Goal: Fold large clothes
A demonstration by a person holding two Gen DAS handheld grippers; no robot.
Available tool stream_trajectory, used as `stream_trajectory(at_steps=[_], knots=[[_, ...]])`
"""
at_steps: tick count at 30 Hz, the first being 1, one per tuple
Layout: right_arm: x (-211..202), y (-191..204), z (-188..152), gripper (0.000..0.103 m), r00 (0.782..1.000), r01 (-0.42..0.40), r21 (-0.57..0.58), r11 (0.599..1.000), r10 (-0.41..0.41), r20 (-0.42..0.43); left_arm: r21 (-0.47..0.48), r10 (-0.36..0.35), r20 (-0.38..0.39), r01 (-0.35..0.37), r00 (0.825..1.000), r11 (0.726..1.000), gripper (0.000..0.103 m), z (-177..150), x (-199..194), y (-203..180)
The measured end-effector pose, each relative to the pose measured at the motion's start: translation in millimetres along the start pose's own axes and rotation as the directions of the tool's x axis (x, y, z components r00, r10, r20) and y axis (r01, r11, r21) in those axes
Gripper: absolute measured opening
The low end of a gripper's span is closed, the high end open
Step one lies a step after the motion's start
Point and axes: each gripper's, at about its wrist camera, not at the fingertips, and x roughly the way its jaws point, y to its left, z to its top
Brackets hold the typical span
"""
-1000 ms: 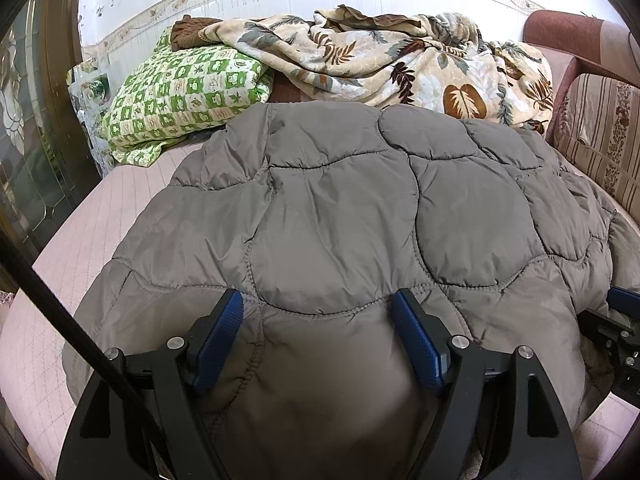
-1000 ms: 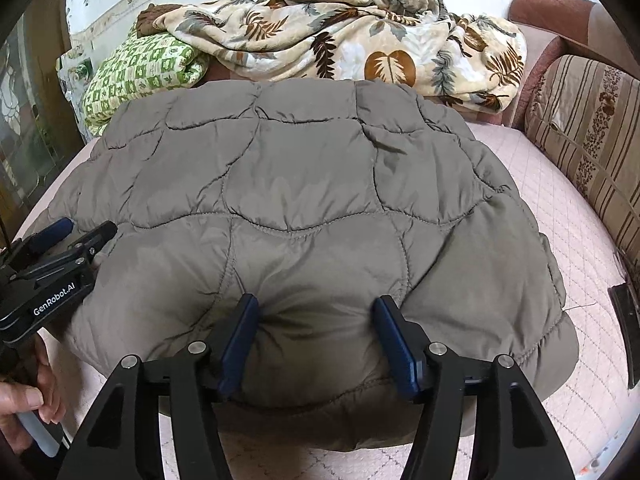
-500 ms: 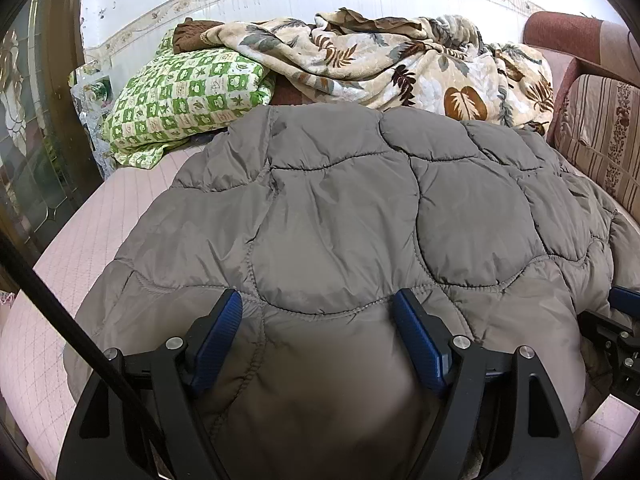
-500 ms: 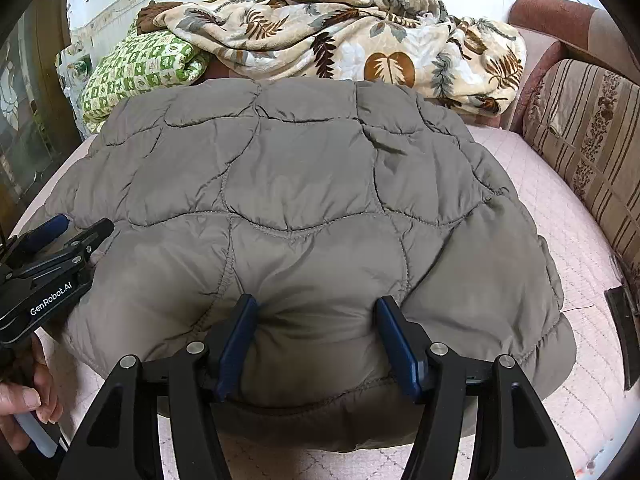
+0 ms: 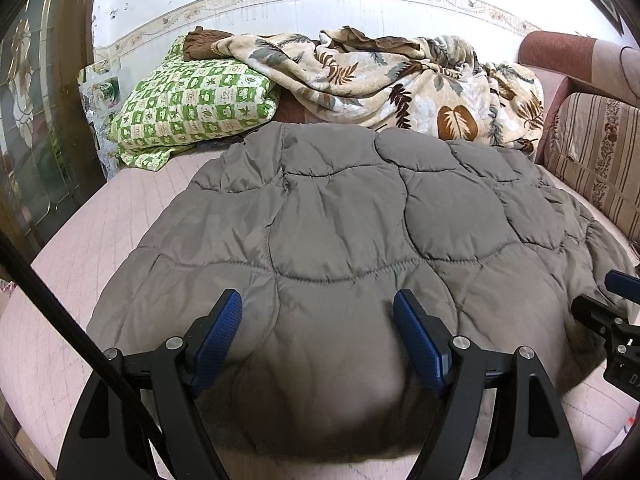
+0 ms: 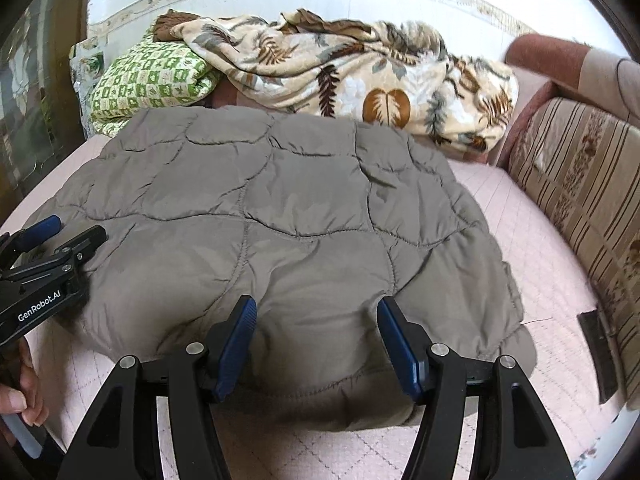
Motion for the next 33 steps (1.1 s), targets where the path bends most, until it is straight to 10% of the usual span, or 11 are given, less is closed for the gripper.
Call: stream_trajectory(at_steps=[26,33], knots=[[-100,-5,-46,0.089,0.973,0.016,0.039,0.999,-0.025,0.230,-0.021,-0.069,0.089,0.071,0.994,0.997,0.099,-23,-128,8],[-99,-4,-48,0.089,0.972,0.012,0.051,0.999,-0.024,0.233,0.021,0.136,0.016,-0.136,0.991,0.990,0.099,-32,-128,-8]])
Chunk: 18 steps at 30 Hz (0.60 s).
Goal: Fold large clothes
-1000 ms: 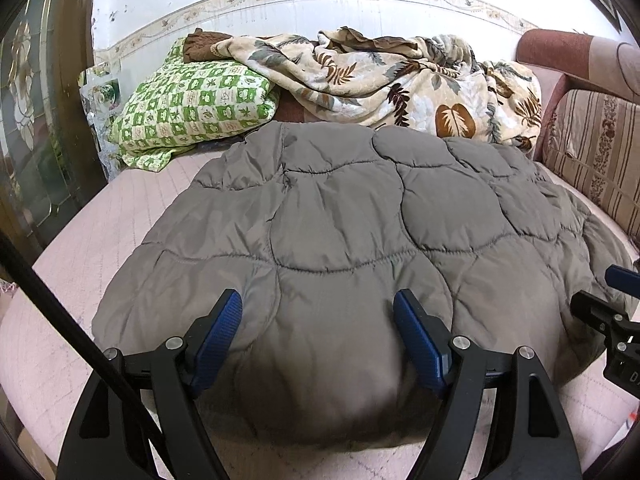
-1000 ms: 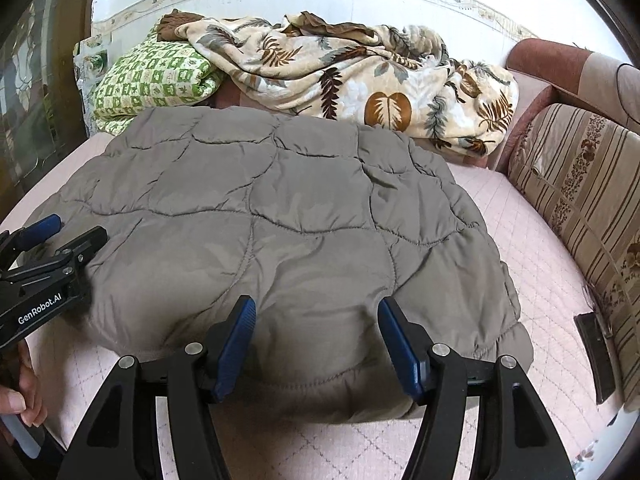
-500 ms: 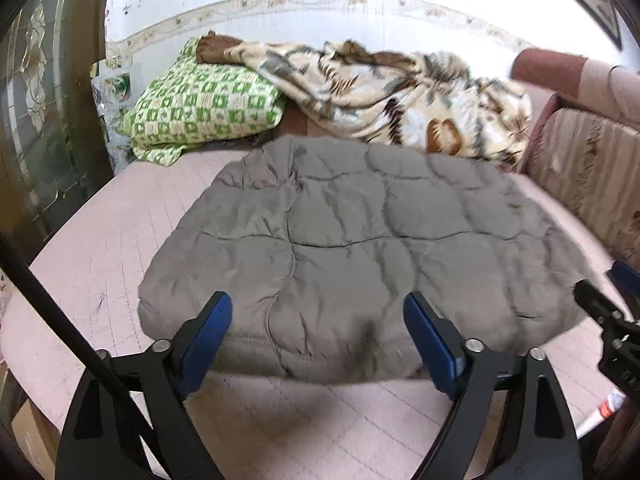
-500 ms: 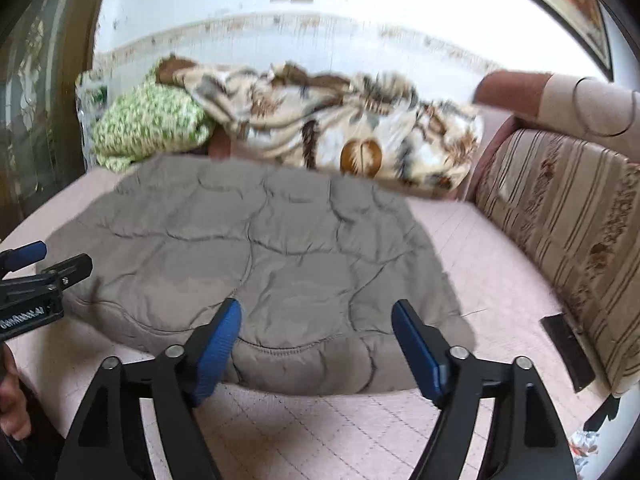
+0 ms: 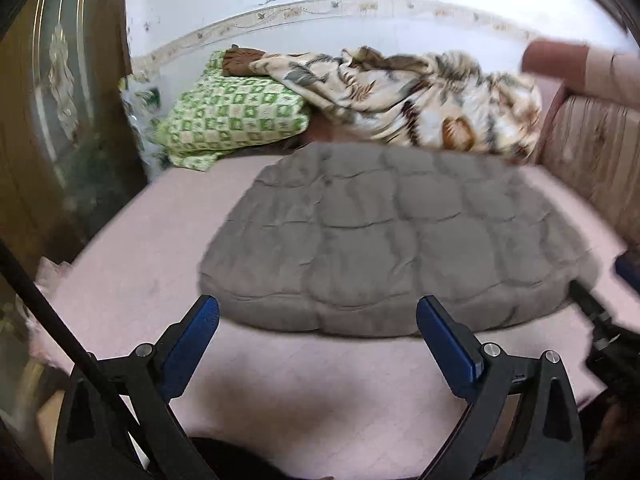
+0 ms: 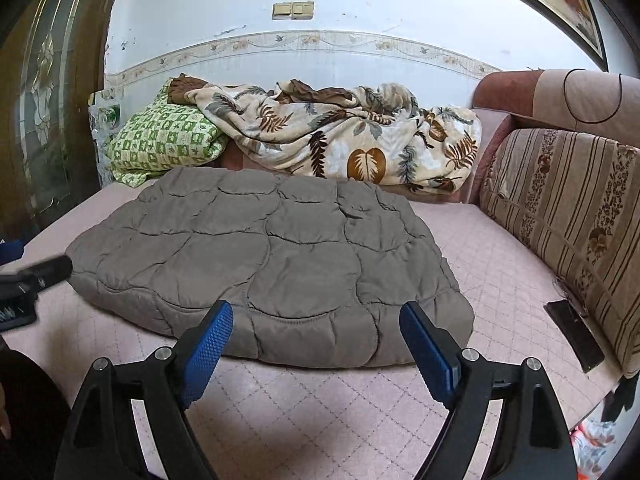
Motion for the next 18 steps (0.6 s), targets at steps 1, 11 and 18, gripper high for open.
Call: stream_trajectory(at_steps=[1,11,18], knots=[[0,2,1,0.089,1.000,0.003,-0.006,1.000,-0.003,0.002,0.031,0.022,0.000,-0.022,1.000,0.999,0.099,-1,3,-2],[7,10,1,0.089,1.000,0.001,-0.027,1.000,-0.002,-0.018,0.089,-0.011,-0.044,0.015,0.999,0.996,0.099,-10,31,-3],[13,12,-2,0.089,0.999,0.005,-0.028,1.000,-0.006,-0.039,0.062,-0.042,-0.065,0.046,0.997,0.997,0.099,-11,38,1]])
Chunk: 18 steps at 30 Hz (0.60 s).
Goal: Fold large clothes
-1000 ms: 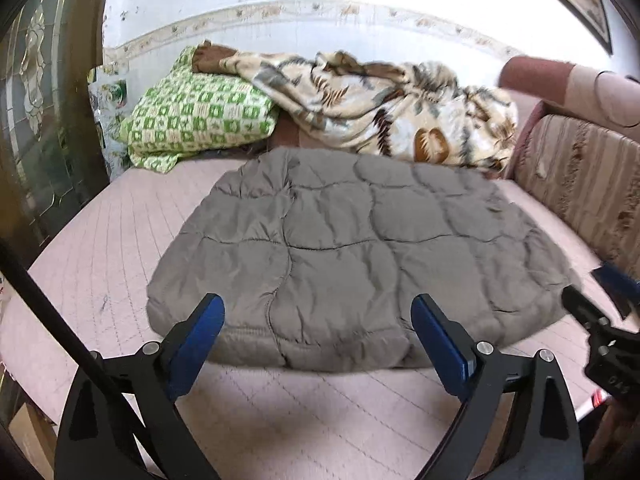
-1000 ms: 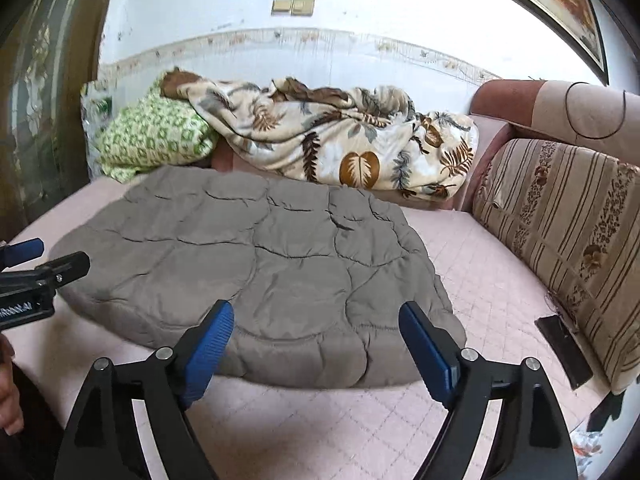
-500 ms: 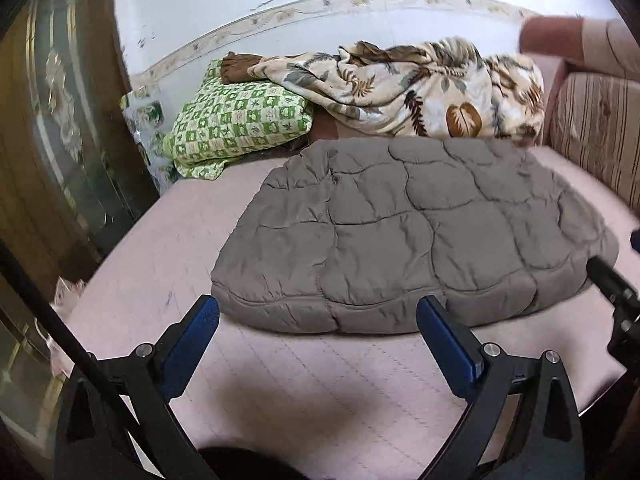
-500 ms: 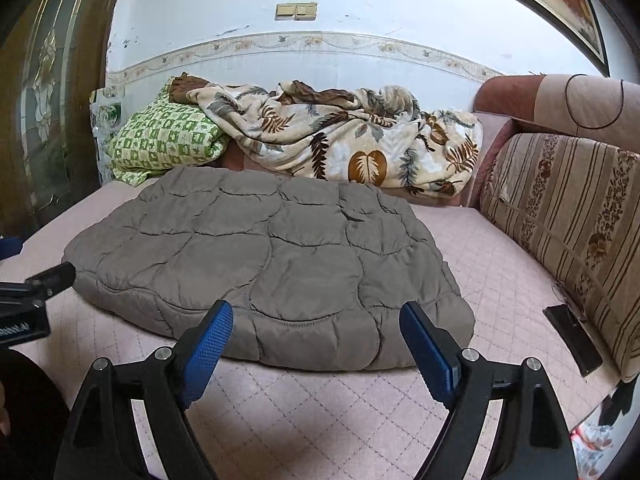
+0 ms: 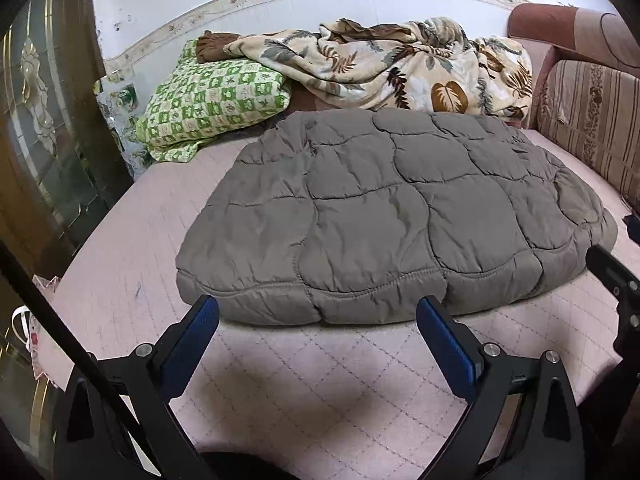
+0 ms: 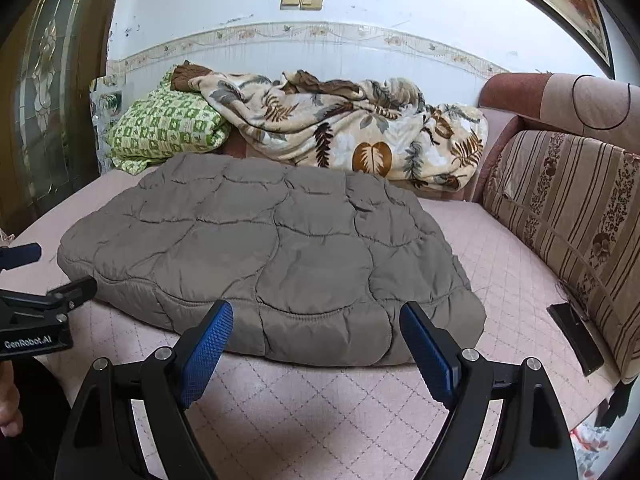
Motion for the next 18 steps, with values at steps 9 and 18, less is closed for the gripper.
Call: stream_trajectory(at_steps=[9,18], knots=[[3.9,2.1,-2.0,0.089,1.000,-0.006,-0.005,1.000,0.006,-0.007,0.004,0.008,-0.004,-0.008,1.000,1.000,0.099,-0.4,1.2,-1.0],[6.8,1.2,-3.9,0.089,1.000,-0.006,0.000,1.000,0.006,-0.013,0.014,0.013,-0.005,-0.013,1.000,1.000,0.099,-1.0,2.0,-3.4]])
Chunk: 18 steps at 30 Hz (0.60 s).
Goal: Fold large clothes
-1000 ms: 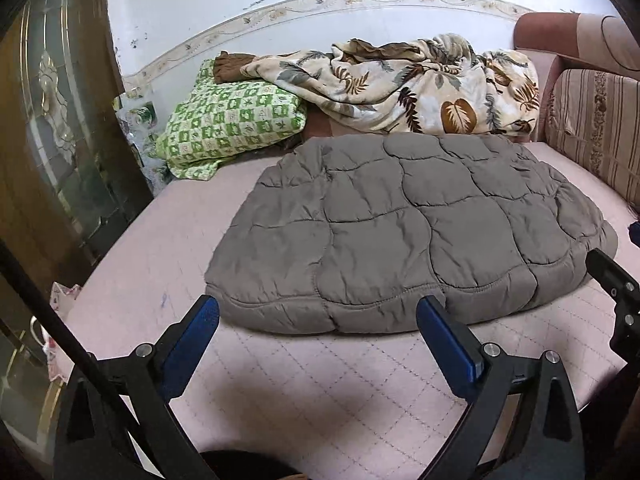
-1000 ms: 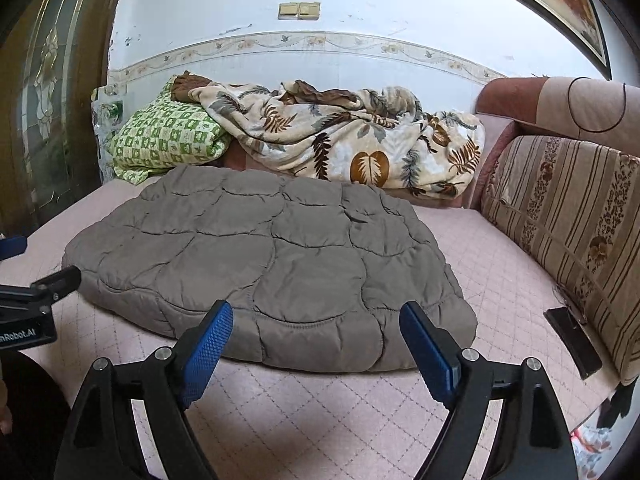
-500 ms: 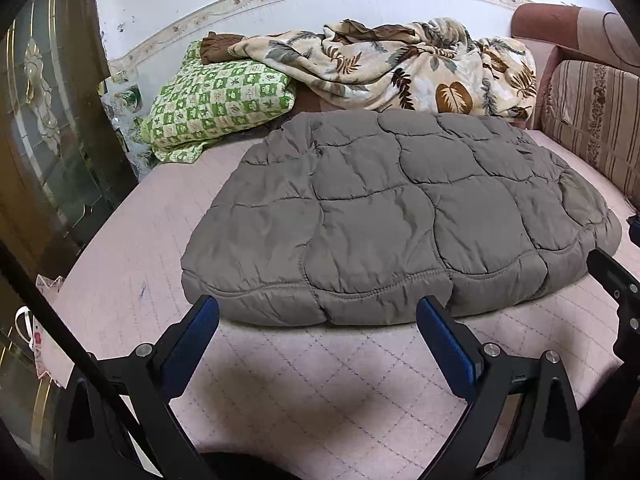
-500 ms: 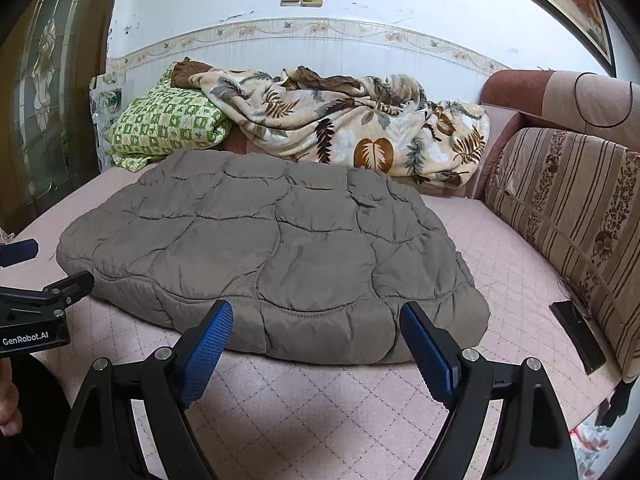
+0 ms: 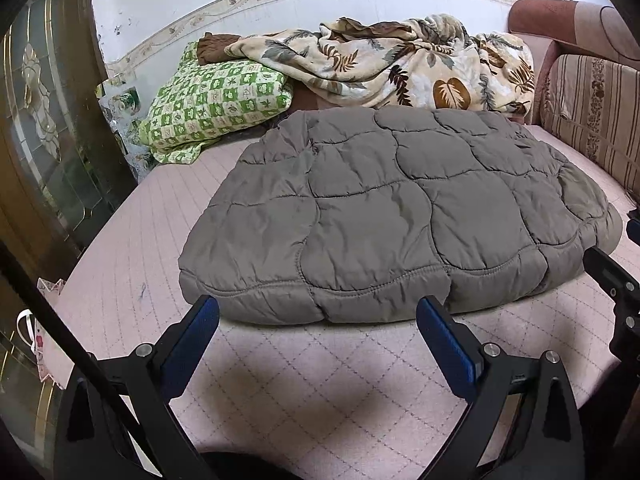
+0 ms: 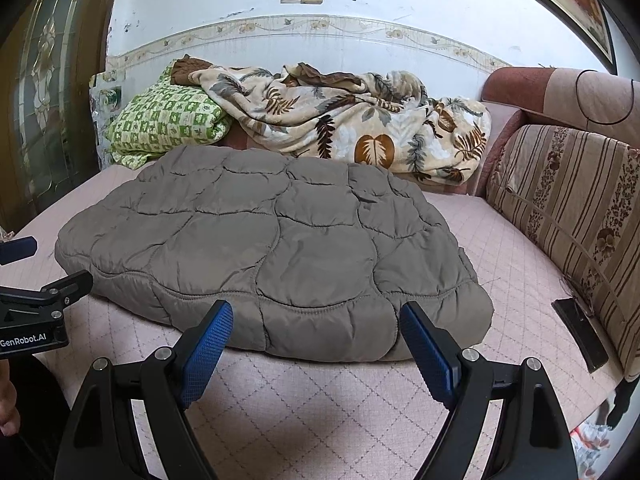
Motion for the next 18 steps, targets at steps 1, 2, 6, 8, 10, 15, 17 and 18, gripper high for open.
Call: stream_trajectory(at_steps=[1,2,6,8,10,15,17,18], knots=[[0.6,0.1,-0.2,0.089,1.000,-0.001,-0.001,1.000,0.001,-0.001,0.001,-0.001,0.000,0.001,1.000,1.000,0.099,0.1,-0.2,0.1],[1.3,0.1,-0.6,0.089,1.000,0.000,-0.003,1.000,0.000,-0.002,0.001,-0.001,-0.002,0.001,1.000,1.000,0.099,0.4,-0.1,-0.2],[1.9,0.5,-1.9,0.089,1.000,0.000,-0.001,1.000,0.000,-0.004,0.001,0.000,-0.006,0.000,1.000,1.000,0.099,-0.1,1.1,-0.8],[2.3,0.7,-2.6,0.089,1.000,0.000,0.000,1.000,0.000,-0.004,-0.001,-0.002,-0.010,0.002,1.000,1.000,0.099,-0.8,2.0,-0.6],[2.6,0.7,-3.0,0.089,1.000,0.000,-0.001,1.000,0.000,-0.006,-0.002,-0.001,-0.014,0.001,1.000,1.000,0.099,-1.5,3.1,-0.9],[3.5,0.5,-3.4,0.089,1.000,0.000,-0.001,1.000,0.000,-0.006,-0.007,-0.025,-0.037,0.025,0.999,1.000,0.099,-2.6,6.4,0.8],[4.0,0.2,-3.4,0.089,1.000,-0.002,0.000,1.000,0.002,-0.006,-0.025,-0.088,-0.068,0.086,0.994,0.996,0.099,-2.0,8.9,3.9],[4.0,0.2,-3.5,0.089,1.000,-0.001,-0.001,1.000,0.001,-0.007,-0.031,-0.111,-0.081,0.108,0.991,0.994,0.099,-2.7,9.5,4.7]])
